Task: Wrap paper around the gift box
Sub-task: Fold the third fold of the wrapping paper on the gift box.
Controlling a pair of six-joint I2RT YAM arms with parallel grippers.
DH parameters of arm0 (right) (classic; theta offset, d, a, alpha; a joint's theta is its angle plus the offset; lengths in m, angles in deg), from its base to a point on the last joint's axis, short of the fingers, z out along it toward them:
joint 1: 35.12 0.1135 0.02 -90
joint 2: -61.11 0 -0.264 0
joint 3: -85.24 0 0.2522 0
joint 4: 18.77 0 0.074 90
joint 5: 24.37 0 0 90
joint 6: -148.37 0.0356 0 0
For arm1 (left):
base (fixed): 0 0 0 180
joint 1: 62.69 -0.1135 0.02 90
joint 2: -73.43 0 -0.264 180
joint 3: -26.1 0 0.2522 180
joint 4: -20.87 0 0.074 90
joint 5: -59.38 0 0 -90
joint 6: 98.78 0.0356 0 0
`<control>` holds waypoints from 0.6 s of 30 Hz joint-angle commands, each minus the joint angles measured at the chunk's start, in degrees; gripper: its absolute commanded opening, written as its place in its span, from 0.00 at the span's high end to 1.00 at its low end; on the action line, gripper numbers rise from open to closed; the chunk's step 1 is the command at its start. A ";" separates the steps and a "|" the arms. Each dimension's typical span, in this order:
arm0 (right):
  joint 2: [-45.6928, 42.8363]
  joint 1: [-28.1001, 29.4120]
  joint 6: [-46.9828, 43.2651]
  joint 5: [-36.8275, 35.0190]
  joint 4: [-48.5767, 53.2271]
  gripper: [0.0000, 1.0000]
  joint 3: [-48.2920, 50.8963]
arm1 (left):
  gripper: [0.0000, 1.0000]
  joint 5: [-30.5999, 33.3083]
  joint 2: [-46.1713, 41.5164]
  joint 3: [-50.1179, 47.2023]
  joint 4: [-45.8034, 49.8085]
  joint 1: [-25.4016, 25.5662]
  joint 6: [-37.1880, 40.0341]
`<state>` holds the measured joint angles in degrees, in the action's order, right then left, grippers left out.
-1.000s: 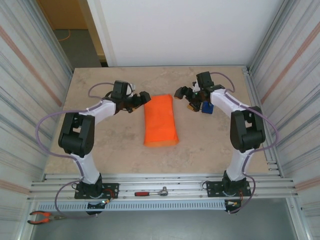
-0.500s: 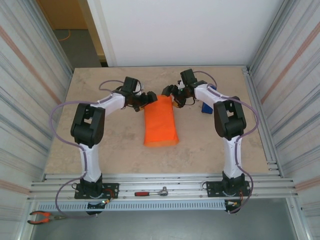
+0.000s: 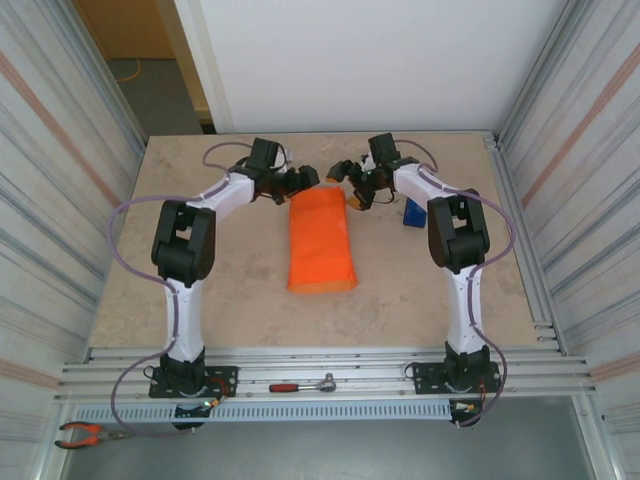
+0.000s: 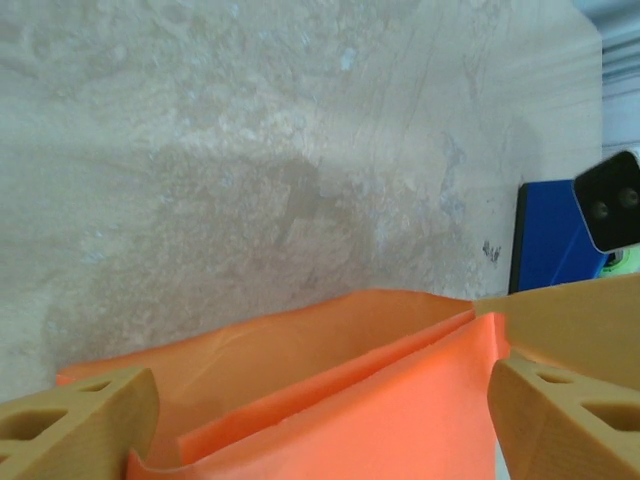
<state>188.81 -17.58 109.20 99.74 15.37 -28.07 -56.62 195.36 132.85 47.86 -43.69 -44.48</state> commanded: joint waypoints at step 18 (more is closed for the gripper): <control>-39.38 9.44 -11.70 -17.56 9.42 0.03 36.69 | 0.11 9.36 -41.34 -46.88 -7.30 6.83 -1.98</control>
<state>153.62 -10.91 98.69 87.30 20.57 4.76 -52.82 158.09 90.91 41.18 -40.35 -43.34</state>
